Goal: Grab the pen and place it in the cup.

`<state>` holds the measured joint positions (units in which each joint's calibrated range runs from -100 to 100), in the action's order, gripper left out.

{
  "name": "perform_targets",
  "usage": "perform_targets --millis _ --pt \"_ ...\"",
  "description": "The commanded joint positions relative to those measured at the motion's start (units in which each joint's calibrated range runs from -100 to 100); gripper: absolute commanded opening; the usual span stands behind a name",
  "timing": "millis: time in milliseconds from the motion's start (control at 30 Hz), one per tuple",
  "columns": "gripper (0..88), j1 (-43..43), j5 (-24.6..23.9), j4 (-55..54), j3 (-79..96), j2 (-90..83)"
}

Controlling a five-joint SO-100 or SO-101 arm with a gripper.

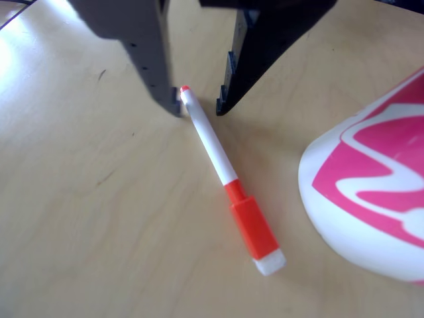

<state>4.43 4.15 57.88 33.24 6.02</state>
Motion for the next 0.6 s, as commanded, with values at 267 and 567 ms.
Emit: perform_targets --millis 267,567 --pt "2.2 0.1 -0.2 -0.3 -1.2 -0.5" --pt "1.1 -0.6 -0.5 -1.0 -1.2 -0.6"
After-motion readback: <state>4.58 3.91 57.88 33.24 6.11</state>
